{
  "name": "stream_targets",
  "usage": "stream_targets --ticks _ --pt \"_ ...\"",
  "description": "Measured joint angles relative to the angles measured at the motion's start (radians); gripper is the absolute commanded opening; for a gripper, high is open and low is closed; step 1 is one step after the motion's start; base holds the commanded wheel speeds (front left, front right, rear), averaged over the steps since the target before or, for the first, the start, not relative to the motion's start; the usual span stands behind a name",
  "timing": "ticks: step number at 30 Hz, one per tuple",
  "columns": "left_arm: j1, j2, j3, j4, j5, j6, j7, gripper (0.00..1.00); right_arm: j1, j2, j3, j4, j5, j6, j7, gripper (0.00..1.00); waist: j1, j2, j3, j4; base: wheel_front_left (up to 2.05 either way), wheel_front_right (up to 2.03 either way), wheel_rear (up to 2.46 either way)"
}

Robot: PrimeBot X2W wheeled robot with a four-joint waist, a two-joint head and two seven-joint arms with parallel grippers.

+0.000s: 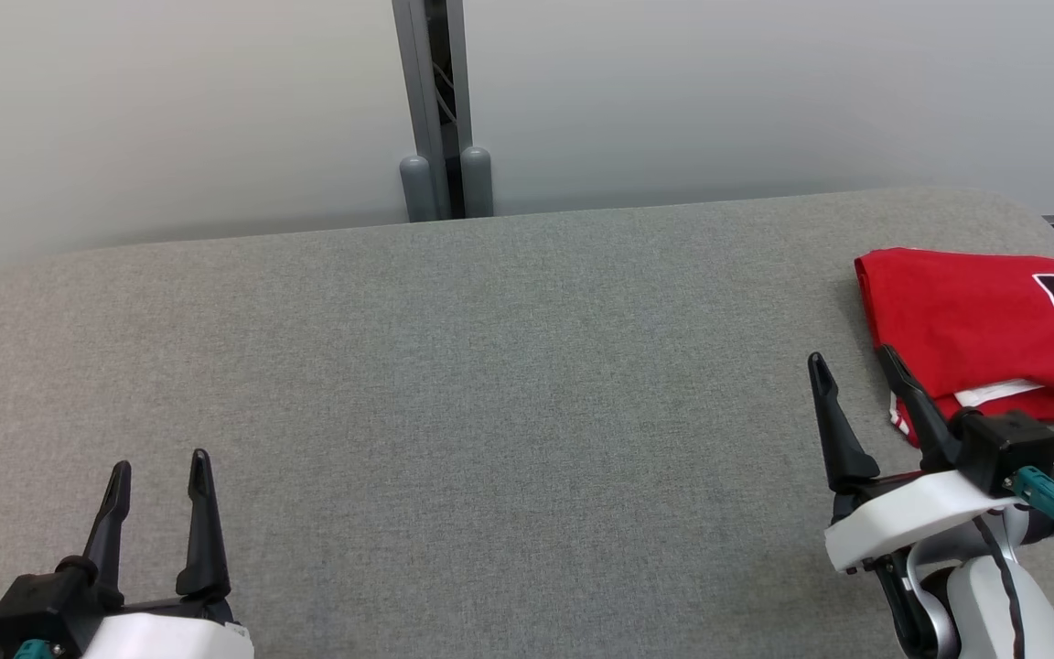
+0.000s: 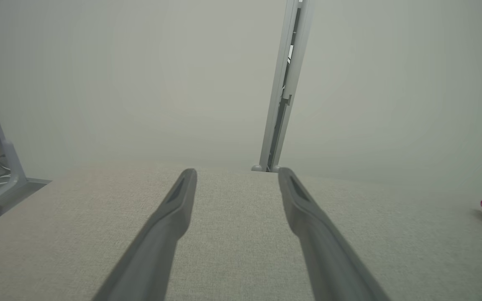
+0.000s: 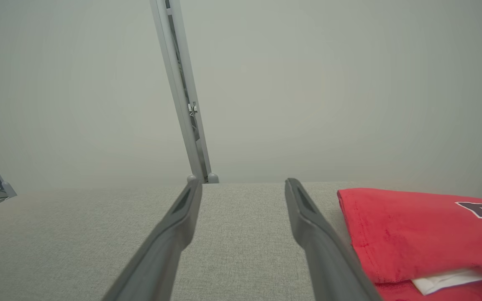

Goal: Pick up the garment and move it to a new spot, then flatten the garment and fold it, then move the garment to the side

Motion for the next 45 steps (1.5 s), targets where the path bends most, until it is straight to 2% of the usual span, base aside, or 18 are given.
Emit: stream_targets --ticks 6,7,13,45 --pt "-0.004 0.002 -0.001 0.004 -0.001 0.000 0.000 1.00 0.000 0.000 0.000 0.002 0.007 0.000 0.000 1.00 0.0000 0.0000 0.001 0.001 0.00 0.00 0.00" --pt "-0.003 0.000 -0.001 0.007 -0.001 0.002 0.000 0.00 0.001 0.001 0.001 0.006 0.007 0.000 0.000 0.00 0.0000 0.0000 0.000 0.001 0.00 0.00 0.00" --pt "0.031 -0.038 -0.015 0.054 -0.016 -0.001 0.012 0.00 0.057 0.013 0.002 0.056 0.022 0.000 0.004 0.00 0.0000 0.0000 0.000 0.002 0.00 0.00 0.00" --pt "-0.026 -0.085 0.109 0.107 -0.475 -0.122 0.155 0.00 0.053 0.012 -0.026 0.054 0.568 0.000 0.093 0.00 0.0000 0.0000 -0.007 0.025 0.00 0.00 0.00"
